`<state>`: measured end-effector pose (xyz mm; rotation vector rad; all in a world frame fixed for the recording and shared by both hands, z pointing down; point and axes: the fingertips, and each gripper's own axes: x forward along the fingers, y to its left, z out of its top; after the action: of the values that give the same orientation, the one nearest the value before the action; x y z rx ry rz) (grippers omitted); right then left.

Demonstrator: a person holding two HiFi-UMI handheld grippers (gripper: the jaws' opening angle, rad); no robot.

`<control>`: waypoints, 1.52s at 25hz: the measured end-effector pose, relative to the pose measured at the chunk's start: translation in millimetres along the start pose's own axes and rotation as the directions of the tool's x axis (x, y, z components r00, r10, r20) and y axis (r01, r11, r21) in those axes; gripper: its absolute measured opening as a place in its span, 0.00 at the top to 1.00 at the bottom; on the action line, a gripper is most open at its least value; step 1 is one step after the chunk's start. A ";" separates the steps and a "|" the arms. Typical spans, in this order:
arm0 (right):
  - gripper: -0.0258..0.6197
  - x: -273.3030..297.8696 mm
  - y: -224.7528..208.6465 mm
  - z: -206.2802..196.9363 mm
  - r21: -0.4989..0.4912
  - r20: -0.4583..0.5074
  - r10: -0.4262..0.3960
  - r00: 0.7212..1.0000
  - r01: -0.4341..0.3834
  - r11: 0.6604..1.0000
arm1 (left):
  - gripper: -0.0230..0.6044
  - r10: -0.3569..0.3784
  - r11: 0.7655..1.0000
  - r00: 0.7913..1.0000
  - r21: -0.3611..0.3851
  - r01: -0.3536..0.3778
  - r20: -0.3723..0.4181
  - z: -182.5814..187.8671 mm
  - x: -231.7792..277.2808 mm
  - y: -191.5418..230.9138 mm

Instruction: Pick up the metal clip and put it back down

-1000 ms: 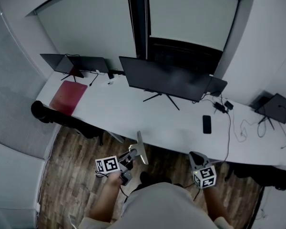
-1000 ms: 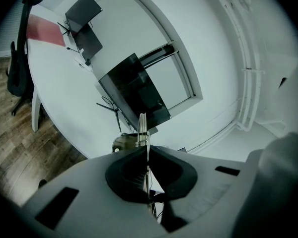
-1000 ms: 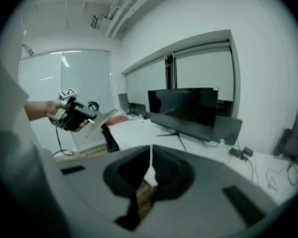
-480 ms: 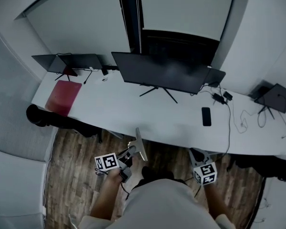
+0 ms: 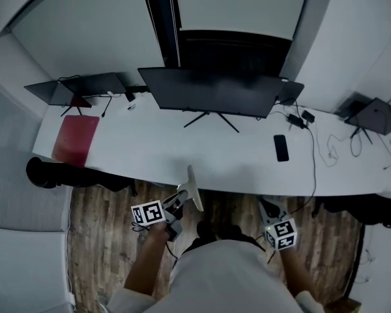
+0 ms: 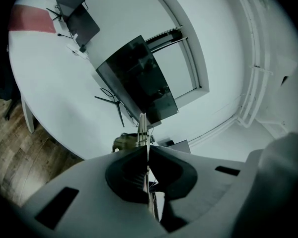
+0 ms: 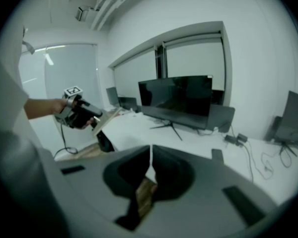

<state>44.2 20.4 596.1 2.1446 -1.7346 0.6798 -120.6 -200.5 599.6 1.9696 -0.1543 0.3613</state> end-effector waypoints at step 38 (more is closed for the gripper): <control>0.91 16.1 11.3 -73.4 0.178 -0.171 -0.128 0.977 0.158 0.971 | 0.91 -0.008 1.000 0.917 -0.004 0.007 -0.398 -60.0 185.2 101.2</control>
<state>23.1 41.9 665.9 2.2443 -1.4692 0.9821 16.3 -177.8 769.6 1.8510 0.1151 0.7481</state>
